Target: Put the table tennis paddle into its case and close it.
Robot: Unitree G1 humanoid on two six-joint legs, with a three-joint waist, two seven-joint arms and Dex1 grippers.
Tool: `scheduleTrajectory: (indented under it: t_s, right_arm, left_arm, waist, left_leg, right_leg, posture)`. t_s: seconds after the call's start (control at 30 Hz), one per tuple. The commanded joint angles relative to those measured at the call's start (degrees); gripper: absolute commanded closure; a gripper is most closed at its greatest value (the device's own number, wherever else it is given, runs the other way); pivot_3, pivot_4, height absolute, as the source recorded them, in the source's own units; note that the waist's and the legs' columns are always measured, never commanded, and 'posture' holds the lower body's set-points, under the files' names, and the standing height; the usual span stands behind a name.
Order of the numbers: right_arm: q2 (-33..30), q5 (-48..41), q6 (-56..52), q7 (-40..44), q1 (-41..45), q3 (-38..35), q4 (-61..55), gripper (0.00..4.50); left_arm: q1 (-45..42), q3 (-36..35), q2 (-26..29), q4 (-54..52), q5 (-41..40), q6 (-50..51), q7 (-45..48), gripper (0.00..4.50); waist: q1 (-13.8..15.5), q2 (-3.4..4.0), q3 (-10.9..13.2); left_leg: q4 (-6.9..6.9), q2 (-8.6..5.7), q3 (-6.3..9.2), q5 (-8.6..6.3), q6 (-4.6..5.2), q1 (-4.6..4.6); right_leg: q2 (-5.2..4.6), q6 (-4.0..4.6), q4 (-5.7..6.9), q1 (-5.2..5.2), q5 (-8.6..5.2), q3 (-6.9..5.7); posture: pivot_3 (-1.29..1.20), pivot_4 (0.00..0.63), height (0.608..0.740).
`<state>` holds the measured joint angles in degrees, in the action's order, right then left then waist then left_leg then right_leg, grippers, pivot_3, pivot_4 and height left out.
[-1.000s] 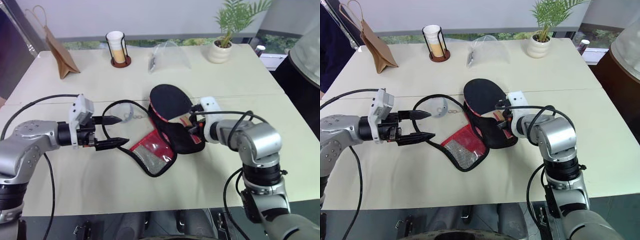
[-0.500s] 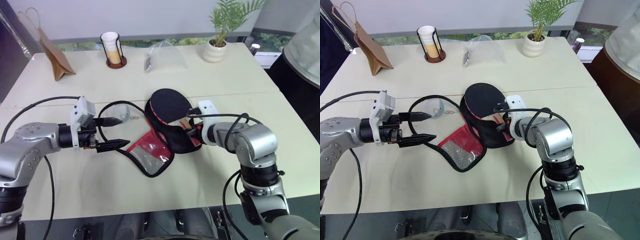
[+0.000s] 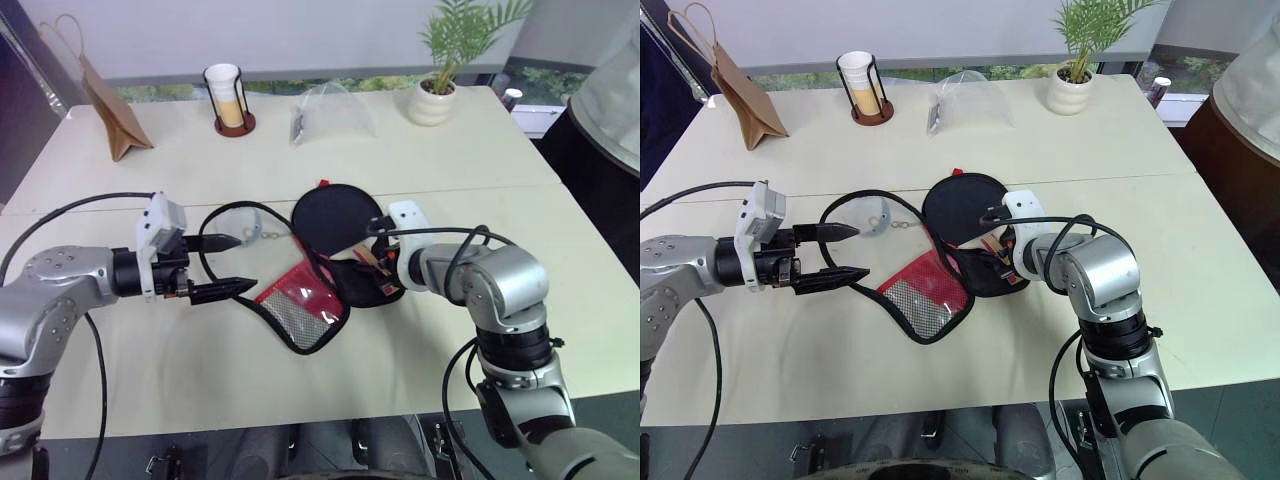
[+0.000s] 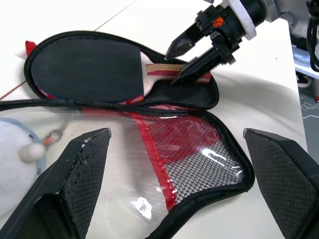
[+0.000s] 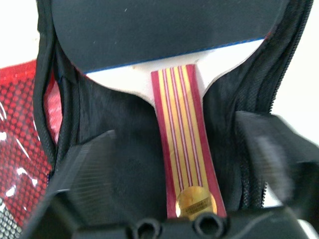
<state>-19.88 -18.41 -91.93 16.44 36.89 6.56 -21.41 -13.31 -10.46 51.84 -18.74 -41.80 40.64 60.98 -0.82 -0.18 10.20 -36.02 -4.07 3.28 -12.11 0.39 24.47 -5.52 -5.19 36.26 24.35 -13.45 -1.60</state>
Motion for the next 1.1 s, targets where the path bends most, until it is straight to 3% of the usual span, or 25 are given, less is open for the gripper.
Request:
scheduleTrajectory:
  t_s: [0.03,0.17,0.3,0.47,0.7,0.87,1.1]
  right_arm:
    - [-4.08,-4.8,3.36,6.43,3.45,-2.27,-5.05,0.01]
    - [-14.55,-11.35,10.52,18.74,4.07,-5.85,-7.12,0.01]
    - [-25.54,-11.96,22.35,29.16,1.77,-5.61,-5.02,0.01]
    - [-30.95,-9.64,32.1,33.95,1.97,-4.13,0.29,0.01]
    - [-31.21,-10.18,36.09,35.35,2.08,-4.48,-0.27,0.01]
    - [-31.34,-10.72,35.52,35.16,2.4,-4.91,-0.5,0.01]
    - [-32.33,-10.46,35.16,34.62,2.6,-5.93,-0.49,0.01]
  left_arm:
    - [1.83,-3.98,2.99,-0.93,-0.09,-0.58,1.54,0.09]
    - [5.06,-8.25,8.46,2.12,1.16,-1.74,5.88,0.09]
    - [9.94,-10.95,12.99,4.75,3.6,-4.23,11.27,0.09]
    - [15.52,-10.77,14.05,9.56,9.64,-11.37,14.34,0.09]
    - [12.81,-4.55,5.44,19.38,19.46,-26.37,8.52,0.09]
    - [3.99,-0.07,-3.85,24.32,20.76,-29.67,4.13,0.09]
    - [-6.33,5.13,-11.57,25.26,19.84,-28.68,3.63,0.09]
  waist:
    - [-0.02,0.01,0.01]
    - [0.04,0.0,0.01]
    - [0.09,-0.01,0.02]
    - [-0.04,0.0,0.03]
    - [0.33,0.03,0.05]
    - [1.54,-0.02,0.04]
    - [1.59,-0.05,0.02]
  left_leg:
    - [0.0,0.0,0.0,0.0,0.0,0.0]
    - [0.01,0.01,0.0,-0.01,0.02,0.0]
    - [0.0,0.02,0.0,-0.05,0.08,-0.03]
    - [0.03,0.05,-0.06,-0.1,0.12,-0.03]
    - [0.1,0.07,-0.05,-0.11,0.1,0.03]
    - [-0.05,0.03,-0.04,-0.13,0.11,0.1]
    - [-0.07,-0.01,-0.06,-0.12,0.12,0.12]
  right_leg:
    - [0.0,0.0,0.0,0.0,0.0,0.0]
    - [0.0,-0.01,-0.01,0.0,-0.01,-0.04]
    - [-0.04,0.16,-0.13,-0.09,-0.13,-0.09]
    - [-0.13,0.21,-0.2,-0.1,-0.15,0.01]
    - [-0.22,0.24,-0.26,-0.01,-0.16,0.05]
    - [-0.27,0.21,-0.25,-0.01,-0.13,0.02]
    - [-0.26,0.02,-0.22,-0.02,-0.02,0.02]
  posture:
    - [0.0,0.15,0.734]
    - [0.0,0.15,0.734]
    - [0.0,0.15,0.734]
    - [0.0,0.15,0.734]
    - [0.0,0.15,0.734]
    - [0.0,0.15,0.734]
    - [0.0,0.15,0.734]
